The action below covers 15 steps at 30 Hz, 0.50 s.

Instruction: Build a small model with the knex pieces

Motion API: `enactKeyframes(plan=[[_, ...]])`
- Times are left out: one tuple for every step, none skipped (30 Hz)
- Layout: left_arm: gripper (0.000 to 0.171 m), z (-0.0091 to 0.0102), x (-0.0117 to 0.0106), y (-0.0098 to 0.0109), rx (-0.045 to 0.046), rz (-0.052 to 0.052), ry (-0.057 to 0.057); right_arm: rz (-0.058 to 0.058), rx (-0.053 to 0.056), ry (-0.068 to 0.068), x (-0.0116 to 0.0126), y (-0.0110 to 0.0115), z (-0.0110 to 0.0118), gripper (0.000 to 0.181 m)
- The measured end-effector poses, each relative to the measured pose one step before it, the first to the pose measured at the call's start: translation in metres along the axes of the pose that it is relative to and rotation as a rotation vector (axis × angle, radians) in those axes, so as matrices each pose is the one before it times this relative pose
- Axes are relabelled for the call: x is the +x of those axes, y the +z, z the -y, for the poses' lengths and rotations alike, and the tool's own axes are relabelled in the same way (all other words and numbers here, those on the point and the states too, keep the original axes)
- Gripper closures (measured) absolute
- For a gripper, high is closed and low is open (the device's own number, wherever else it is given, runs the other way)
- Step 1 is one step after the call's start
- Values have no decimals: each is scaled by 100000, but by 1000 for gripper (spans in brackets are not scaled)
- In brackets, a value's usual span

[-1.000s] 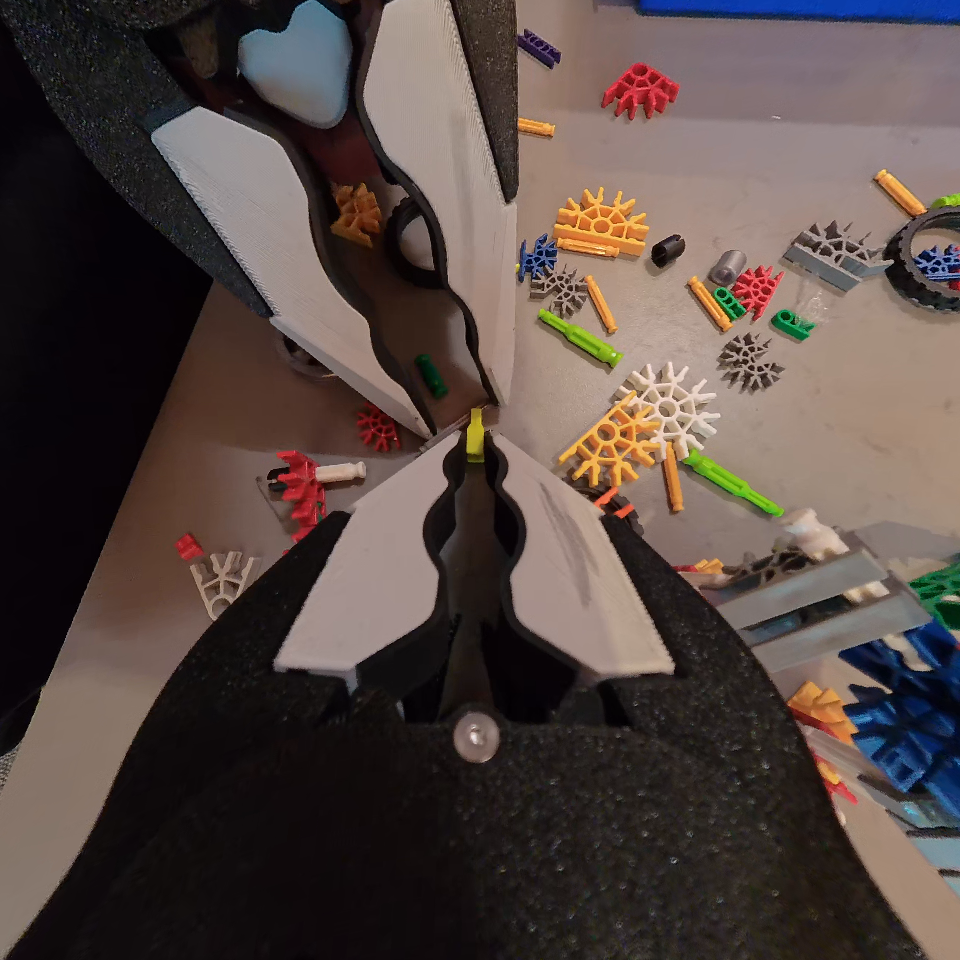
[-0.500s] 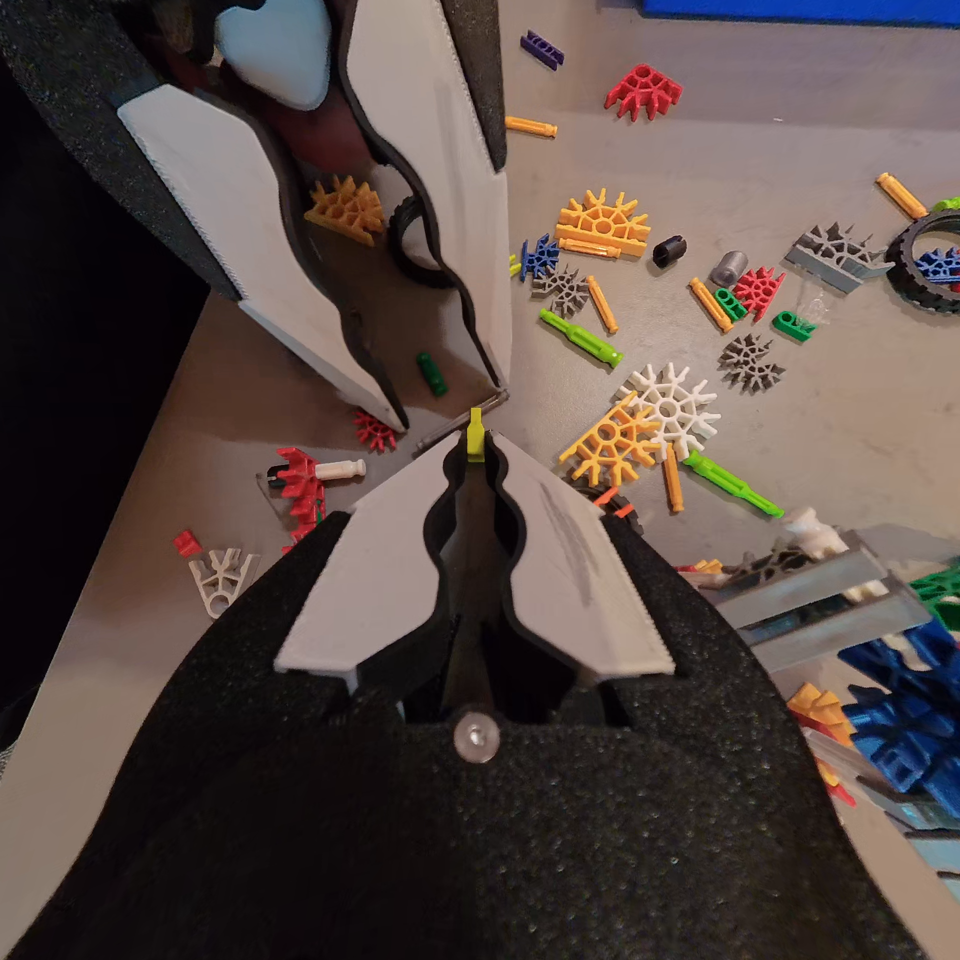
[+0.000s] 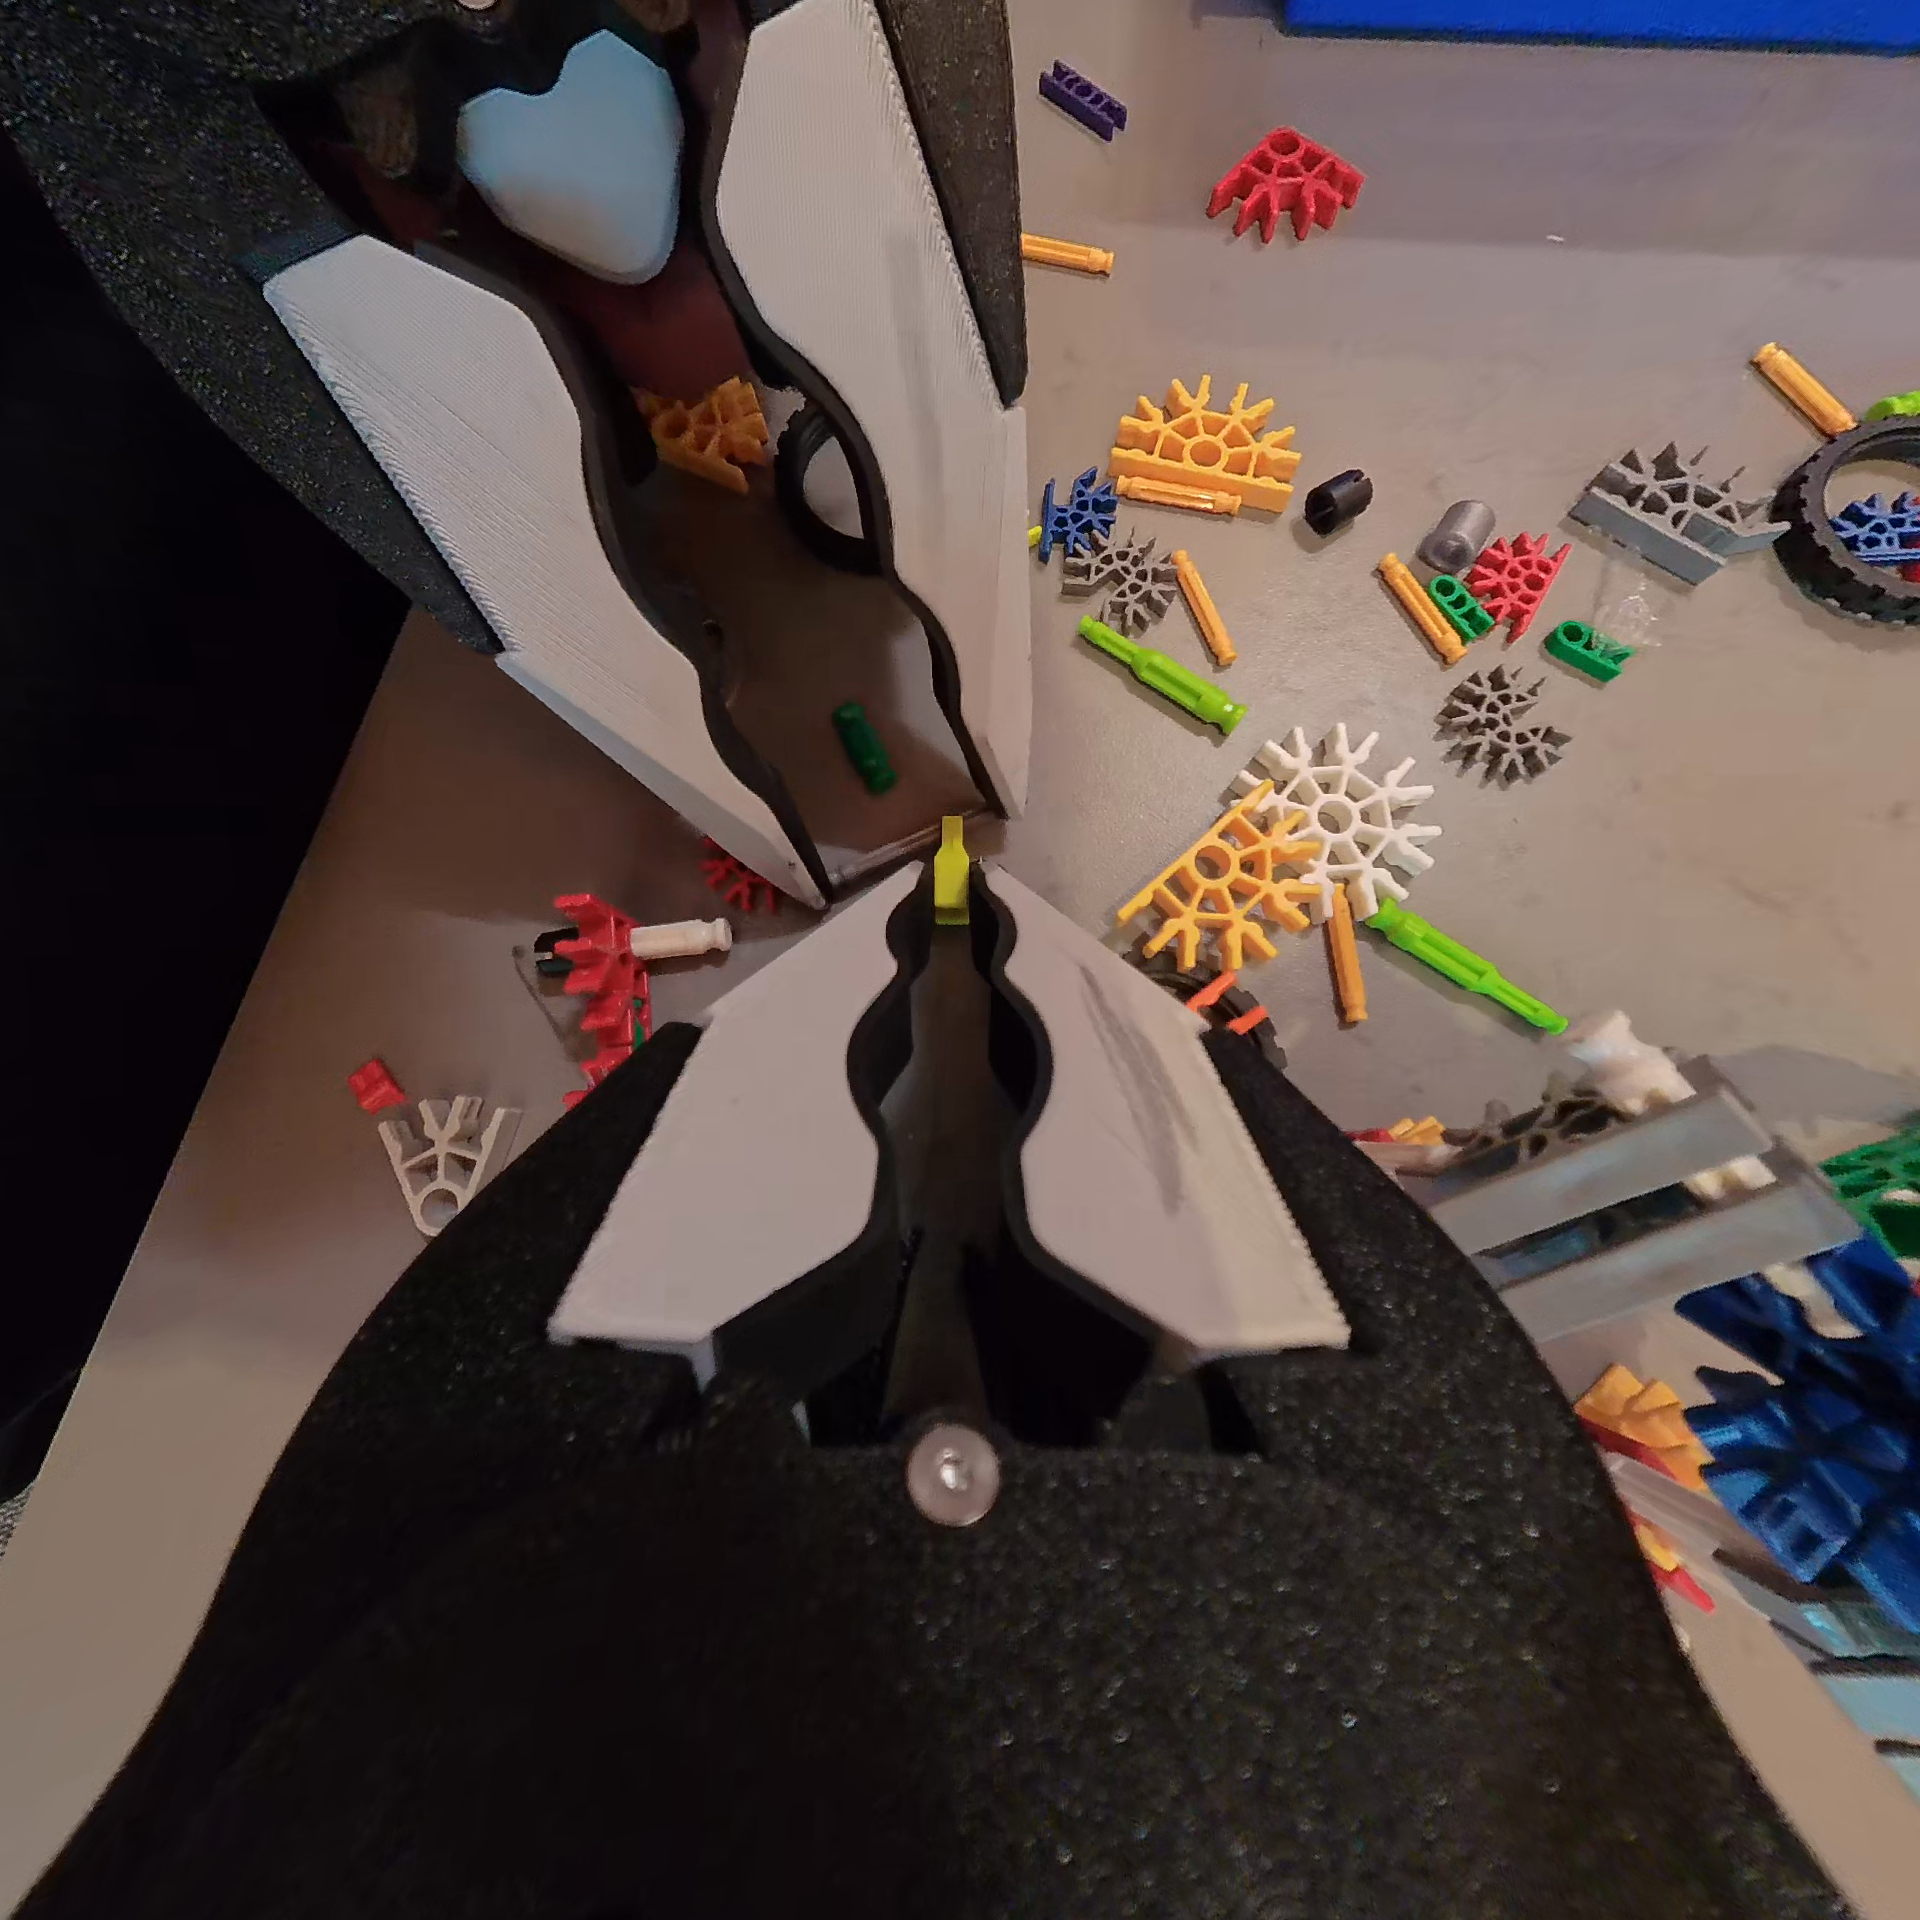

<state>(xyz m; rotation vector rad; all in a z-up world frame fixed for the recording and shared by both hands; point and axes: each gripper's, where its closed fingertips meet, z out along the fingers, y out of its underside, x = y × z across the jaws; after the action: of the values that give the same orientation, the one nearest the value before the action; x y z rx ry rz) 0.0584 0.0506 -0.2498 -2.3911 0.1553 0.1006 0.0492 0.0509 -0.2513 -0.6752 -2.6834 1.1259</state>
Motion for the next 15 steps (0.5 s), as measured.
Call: enactKeyframes(plan=[[140, 9, 17, 10, 224, -228, 118, 68, 1, 72, -1, -3, -3, 175], [140, 12, 21, 7, 293, -307, 374, 20, -14, 8, 5, 2, 2, 175], [140, 1, 6, 7, 182, -361, 393, 10, 11, -17, 0, 1, 1, 175], [140, 2, 10, 4, 44, -392, 218, 74, 27, 27, 2, 6, -6, 175], [140, 9, 9, 2, -62, -335, 211, 170, 49, 71, -2, -3, 1, 175], [141, 9, 9, 4, 53, -247, 504, 218, 67, 78, 0, 1, 8, 175], [141, 4, 5, 9, 129, -236, 438, 193, 63, 37, 2, -2, -10, 175], [141, 8, 14, 4, 146, -362, 124, 172, 27, 12, -3, 1, 5, 175], [141, 19, 27, 0, 201, -376, 816, 169, -12, 59, 8, -5, -4, 175], [141, 9, 14, 5, 164, -290, 987, 132, -20, 36, -8, -5, -5, 175], [141, -9, 6, -2, -216, -392, 53, 68, -65, -108, 7, -2, -6, 175], [142, -5, 6, -20, -465, -326, 687, -20, -80, -154, -5, -3, 5, 175], [142, -2, -1, -3, -338, -185, 972, -24, -64, -108, -3, -1, -6, 175], [142, 4, 9, -6, -72, -292, 407, 68, -58, -55, -1, -11, -14, 175], [142, 9, 2, 2, 119, -230, 458, 146, -60, 9, -8, -8, -11, 175]])
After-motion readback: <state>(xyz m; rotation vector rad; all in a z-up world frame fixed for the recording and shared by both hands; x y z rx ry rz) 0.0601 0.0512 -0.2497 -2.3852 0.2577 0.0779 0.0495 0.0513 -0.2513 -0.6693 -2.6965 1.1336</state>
